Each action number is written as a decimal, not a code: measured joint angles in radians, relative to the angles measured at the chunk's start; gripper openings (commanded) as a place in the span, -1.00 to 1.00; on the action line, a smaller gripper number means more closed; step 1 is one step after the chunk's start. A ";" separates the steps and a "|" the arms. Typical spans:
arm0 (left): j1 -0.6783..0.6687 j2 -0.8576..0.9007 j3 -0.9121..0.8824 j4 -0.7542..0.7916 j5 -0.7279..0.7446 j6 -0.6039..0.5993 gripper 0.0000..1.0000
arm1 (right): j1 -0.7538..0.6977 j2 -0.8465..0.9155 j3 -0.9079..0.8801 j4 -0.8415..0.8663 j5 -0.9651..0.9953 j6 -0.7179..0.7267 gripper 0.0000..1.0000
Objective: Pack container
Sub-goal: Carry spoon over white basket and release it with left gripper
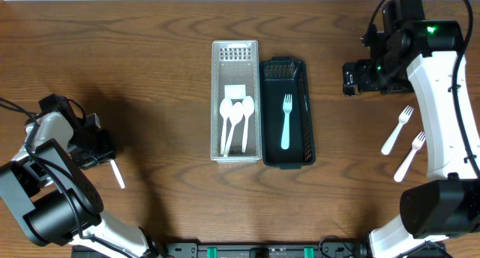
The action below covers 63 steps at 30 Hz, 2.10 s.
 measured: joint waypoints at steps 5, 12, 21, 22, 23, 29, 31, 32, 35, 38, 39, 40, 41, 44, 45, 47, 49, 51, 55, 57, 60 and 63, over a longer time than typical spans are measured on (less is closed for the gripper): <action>-0.005 0.010 0.018 -0.039 0.015 -0.036 -0.89 | 0.000 0.000 0.000 -0.003 0.000 -0.006 0.99; -0.117 -0.016 0.132 -0.201 0.015 -0.072 -0.89 | 0.000 0.000 0.000 -0.003 0.000 -0.007 0.99; -0.555 -0.305 0.310 -0.267 0.022 -0.143 -0.89 | 0.000 0.000 0.000 0.000 0.000 -0.007 0.98; -0.619 -0.325 0.319 -0.248 0.026 -0.153 -0.88 | 0.000 0.000 0.000 0.000 0.000 -0.007 0.98; -0.685 -0.340 0.326 -0.217 0.027 -0.166 -0.88 | 0.000 0.000 0.000 0.000 0.000 -0.007 0.98; -0.946 -0.306 0.332 -0.097 0.021 -0.220 -0.88 | 0.000 0.000 0.000 0.000 0.000 -0.007 0.99; -0.991 -0.259 0.332 -0.062 0.014 -0.243 -0.88 | 0.000 0.000 0.000 -0.001 0.000 -0.007 0.99; -1.003 -0.236 0.332 -0.051 0.013 -0.254 -0.88 | 0.000 0.000 0.000 -0.001 0.000 -0.007 0.98; -1.022 -0.144 0.332 -0.026 0.013 -0.292 -0.88 | 0.000 0.000 0.000 -0.003 0.000 -0.007 0.98; -1.023 -0.072 0.332 -0.021 0.013 -0.311 -0.27 | 0.000 0.000 0.000 -0.005 0.000 -0.007 0.98; -1.023 -0.058 0.330 -0.021 0.012 -0.315 0.07 | 0.000 0.000 0.000 -0.006 0.000 -0.007 0.98; -1.022 -0.050 0.328 -0.022 0.013 -0.318 0.22 | 0.000 0.000 0.000 -0.007 0.000 -0.007 0.98; -1.022 -0.048 0.327 -0.024 0.013 -0.319 0.30 | 0.000 0.000 0.000 -0.007 0.000 -0.007 0.98; -1.015 -0.059 0.335 -0.051 0.013 -0.306 0.79 | 0.000 0.000 0.000 -0.007 0.000 -0.007 0.98; -1.011 -0.066 0.345 -0.066 0.010 -0.304 0.99 | 0.000 0.000 0.000 -0.006 0.000 -0.007 0.99; -1.002 -0.086 0.372 -0.097 0.003 -0.307 0.96 | 0.000 0.000 0.000 -0.007 0.000 -0.007 0.99; -0.986 -0.132 0.415 -0.141 -0.027 -0.306 0.96 | 0.000 0.000 0.000 -0.006 0.000 -0.007 0.98; -0.963 -0.198 0.449 -0.161 -0.069 -0.306 0.96 | 0.000 0.000 0.000 0.000 0.000 -0.007 0.98; -0.855 -0.362 0.491 -0.179 -0.134 -0.307 0.96 | 0.000 0.000 0.000 0.037 0.005 0.006 0.99; -0.760 -0.425 0.502 -0.188 -0.154 -0.311 0.96 | -0.004 0.000 0.000 0.064 0.034 0.069 0.98; -0.605 -0.466 0.505 -0.227 -0.178 -0.335 0.96 | -0.039 0.000 0.000 0.099 0.084 0.187 0.98; -0.502 -0.456 0.504 -0.277 -0.188 -0.357 0.96 | -0.103 0.006 0.000 0.126 0.111 0.268 0.98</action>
